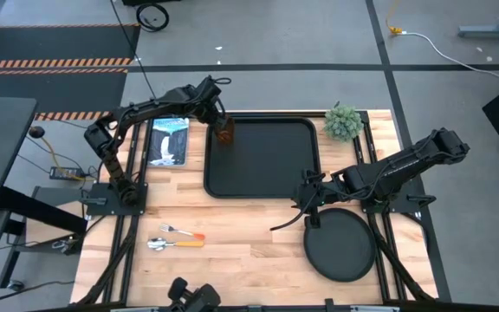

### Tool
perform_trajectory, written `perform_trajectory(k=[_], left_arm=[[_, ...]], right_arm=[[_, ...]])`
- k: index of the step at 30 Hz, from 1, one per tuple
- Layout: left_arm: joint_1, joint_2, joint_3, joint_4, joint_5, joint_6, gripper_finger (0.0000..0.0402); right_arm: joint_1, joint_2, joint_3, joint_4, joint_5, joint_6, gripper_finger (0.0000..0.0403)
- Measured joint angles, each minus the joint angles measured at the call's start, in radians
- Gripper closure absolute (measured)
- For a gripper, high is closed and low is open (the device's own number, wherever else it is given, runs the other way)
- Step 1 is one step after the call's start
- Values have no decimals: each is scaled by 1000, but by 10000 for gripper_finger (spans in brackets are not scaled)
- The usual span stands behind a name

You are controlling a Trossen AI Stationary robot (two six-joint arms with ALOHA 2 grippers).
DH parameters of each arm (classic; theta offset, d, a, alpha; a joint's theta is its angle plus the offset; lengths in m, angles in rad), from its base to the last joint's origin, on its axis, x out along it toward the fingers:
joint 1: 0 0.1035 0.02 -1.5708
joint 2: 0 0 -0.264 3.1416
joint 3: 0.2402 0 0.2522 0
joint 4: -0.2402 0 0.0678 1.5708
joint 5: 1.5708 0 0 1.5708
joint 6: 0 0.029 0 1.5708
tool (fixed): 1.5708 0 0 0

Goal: Pick and place plate/cup/fork/spoon on tray
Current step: Move the orange glass to the top right of the tray

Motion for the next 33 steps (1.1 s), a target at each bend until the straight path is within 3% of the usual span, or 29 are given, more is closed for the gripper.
perform_trajectory(k=[10, 19, 25, 33], left_arm=[[-3, 0, 6, 30, 162, -82, 389], [-76, 0, 160, 54, 163, -105, 390], [-139, 95, 333, 36, 142, -102, 390], [-201, 383, 710, -64, 185, -54, 388]], right_arm=[[0, -87, 1, -72, -4, 15, 286], [0, -140, 1, -75, -1, 16, 286], [0, -146, 1, -85, 8, 16, 286], [0, -176, 1, -118, 12, 61, 286]])
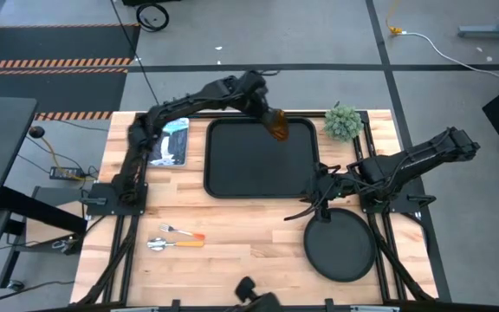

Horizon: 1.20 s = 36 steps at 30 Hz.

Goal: Pick and place plate/cup/fork/spoon on tray
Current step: Move the orange glass to the top right of the tray

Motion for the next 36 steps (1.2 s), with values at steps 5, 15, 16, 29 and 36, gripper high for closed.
perform_trajectory(k=[5, 15, 16, 29, 36], left_arm=[[-2, 157, 223, -71, 17, 14, 388], [-10, 241, 263, -18, -22, 33, 387], [-10, 241, 262, -25, -29, 37, 387], [-14, 240, 262, -48, -81, 66, 386], [-16, 276, 260, -119, -86, 78, 386]], right_arm=[[3, 2, 0, 8, 0, 8, 286], [52, 15, 0, 54, 21, 30, 286], [56, 15, 0, 55, 29, 34, 286], [106, 15, 0, 68, 177, 48, 286], [118, 16, 0, 101, 176, 51, 286]])
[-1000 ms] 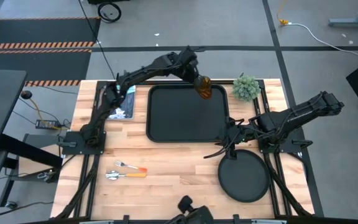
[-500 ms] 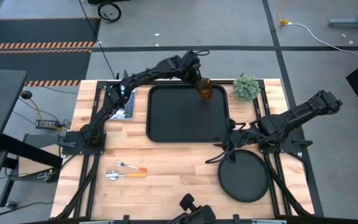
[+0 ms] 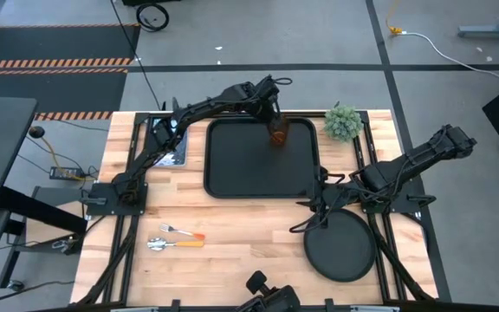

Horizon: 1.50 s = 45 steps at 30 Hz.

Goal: Pick and place plate/cup/fork/spoon on tray
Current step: Move the orange glass to the top right of the tray

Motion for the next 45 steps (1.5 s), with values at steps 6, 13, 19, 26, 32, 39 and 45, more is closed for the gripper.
perform_trajectory(k=[6, 13, 19, 26, 32, 39, 45], left_arm=[[-6, 11, 1, 30, -15, 4, 386], [-7, 11, 1, 55, -14, 5, 385], [-7, 11, 1, 57, -14, 6, 385], [-7, 11, 1, 57, -14, 3, 361], [-9, 11, 1, 58, -13, 2, 320], [-8, 6, 0, 72, -13, 6, 295], [-14, -48, 11, 101, 5, 114, 295]], right_arm=[[1, 0, 0, 3, -3, 2, 286], [0, 0, -1, 4, -3, 2, 286], [0, 0, -1, 3, -3, 2, 286], [1, 0, -1, 3, -3, 1, 286], [0, 0, -1, 3, -3, 0, 286], [0, 0, -1, 3, -3, -1, 286], [0, 0, -1, 6, -5, 0, 286]])
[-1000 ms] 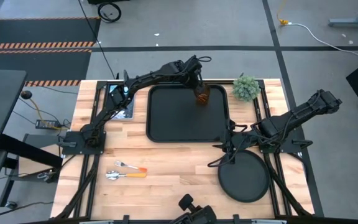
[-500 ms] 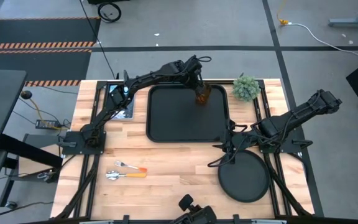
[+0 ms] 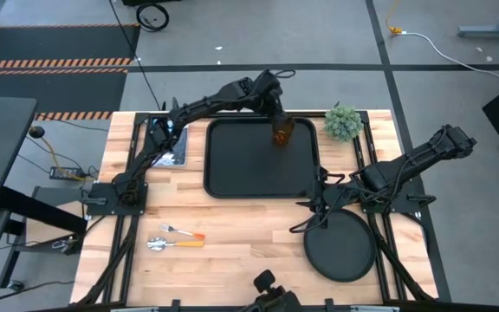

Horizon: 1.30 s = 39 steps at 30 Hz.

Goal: Pick and place plate/cup/fork/spoon on tray
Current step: Move the orange glass to the top right of the tray

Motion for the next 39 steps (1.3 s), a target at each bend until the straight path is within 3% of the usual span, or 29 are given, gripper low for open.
perform_trajectory(k=[7, 10, 13, 26, 28, 39], left_arm=[[-32, -38, -1, -232, 5, 256, 294], [-41, -46, -3, -363, 4, 316, 294], [-49, -32, -22, -395, 2, 334, 294], [-67, -20, -297, 25, -52, 319, 312], [-74, -19, -301, 49, -106, 320, 316], [-78, -20, -299, 126, -105, 313, 324]], right_arm=[[0, 0, 0, 12, -4, -2, 286], [0, 0, 0, 19, -1, -3, 286], [0, 0, 0, 29, -1, -3, 286], [0, 0, 0, 26, -6, -3, 286], [0, 0, 0, 27, -6, -8, 286], [0, 0, 0, 33, -6, -29, 286]])
